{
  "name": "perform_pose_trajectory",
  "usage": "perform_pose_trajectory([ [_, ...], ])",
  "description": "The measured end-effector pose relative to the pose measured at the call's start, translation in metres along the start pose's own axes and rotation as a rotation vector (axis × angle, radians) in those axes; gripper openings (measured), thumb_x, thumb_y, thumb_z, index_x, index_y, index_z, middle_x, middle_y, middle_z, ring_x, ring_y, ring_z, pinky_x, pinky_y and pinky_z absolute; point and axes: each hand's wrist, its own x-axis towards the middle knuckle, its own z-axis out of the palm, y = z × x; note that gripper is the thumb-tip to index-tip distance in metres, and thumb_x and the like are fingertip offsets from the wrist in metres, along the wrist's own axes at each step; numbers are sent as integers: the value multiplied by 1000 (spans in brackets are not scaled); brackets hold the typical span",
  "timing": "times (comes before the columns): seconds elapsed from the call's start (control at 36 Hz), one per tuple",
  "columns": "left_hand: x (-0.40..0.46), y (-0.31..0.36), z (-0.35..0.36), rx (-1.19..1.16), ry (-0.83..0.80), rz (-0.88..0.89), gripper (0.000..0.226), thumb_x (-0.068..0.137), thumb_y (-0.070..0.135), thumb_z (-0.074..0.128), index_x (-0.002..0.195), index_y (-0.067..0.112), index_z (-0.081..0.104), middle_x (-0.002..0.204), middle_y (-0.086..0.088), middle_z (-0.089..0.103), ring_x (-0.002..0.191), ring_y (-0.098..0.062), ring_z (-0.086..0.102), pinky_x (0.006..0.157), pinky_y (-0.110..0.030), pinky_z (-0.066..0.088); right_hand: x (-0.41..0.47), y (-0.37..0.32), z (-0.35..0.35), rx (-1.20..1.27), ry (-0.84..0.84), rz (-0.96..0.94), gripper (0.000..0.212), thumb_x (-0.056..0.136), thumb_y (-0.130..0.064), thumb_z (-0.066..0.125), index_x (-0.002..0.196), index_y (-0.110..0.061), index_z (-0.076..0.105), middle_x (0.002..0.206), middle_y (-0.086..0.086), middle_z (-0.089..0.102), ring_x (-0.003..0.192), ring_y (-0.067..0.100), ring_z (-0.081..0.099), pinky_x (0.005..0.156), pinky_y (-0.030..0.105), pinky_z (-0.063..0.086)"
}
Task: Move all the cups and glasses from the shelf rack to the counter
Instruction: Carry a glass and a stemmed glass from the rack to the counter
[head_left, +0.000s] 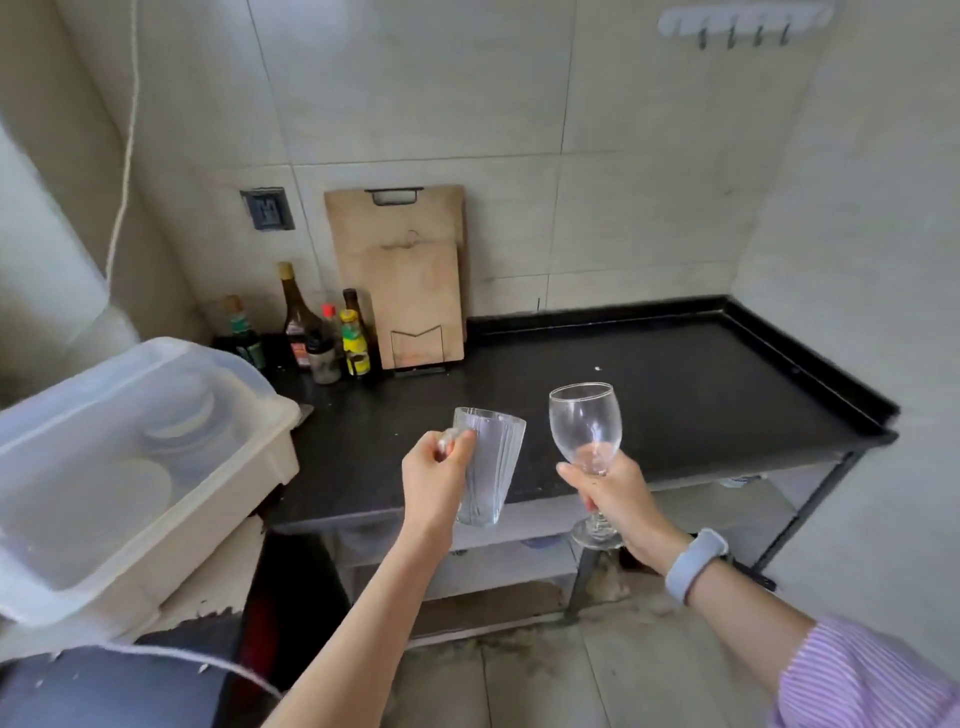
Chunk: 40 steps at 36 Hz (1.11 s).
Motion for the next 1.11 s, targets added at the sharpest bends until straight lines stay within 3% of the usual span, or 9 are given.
perform_pose_trajectory([
  [0.11,74,-15,32,74,-42,-65,35,85,33,61,65,9,47,78,-19,58,69,-18,49,58,-29,40,62,0,3,-6,6,62,10,82,-18,66,87,-20,58,53,-6,51,45,5,46,47,13,40],
  [0.31,165,-43,81,119,-78,-141,29,86,31,61,64,15,51,69,1,57,67,-14,54,53,-16,42,161,15,-4,-19,10,151,8,83,-19,64,88,-22,58,56,-5,52,50,7,47,51,15,42],
  [0.5,247,-65,135,124,-120,-219,31,88,31,58,66,12,48,69,-1,53,69,-14,50,58,-25,39,273,41,-7,27,-17,199,11,81,-17,65,90,-19,58,65,-3,54,53,8,48,58,22,45],
  [0.67,335,-88,194,99,-114,-280,30,90,34,54,68,14,56,68,1,56,66,-11,51,62,-22,40,394,73,-6,20,-48,217,16,81,-22,67,92,-24,55,84,-6,61,77,9,58,66,18,45],
  [0.81,405,-117,234,113,-137,-303,32,93,32,48,83,6,63,79,-1,63,78,-12,57,72,-24,43,484,100,-5,-21,-75,225,33,80,-23,68,109,-14,54,100,1,63,93,11,59,80,23,43],
  [1.0,478,-153,270,142,-179,-188,23,93,22,47,77,18,62,80,2,62,79,-11,56,74,-25,44,576,128,1,-130,-33,154,22,79,-27,69,89,-18,53,74,-10,55,72,4,55,62,16,38],
  [1.11,506,-170,281,171,-206,-122,21,95,26,46,82,30,62,94,7,65,93,-5,60,78,-17,46,611,141,9,-96,-47,153,25,79,-25,69,96,-14,55,79,-5,60,77,10,59,67,20,42],
])
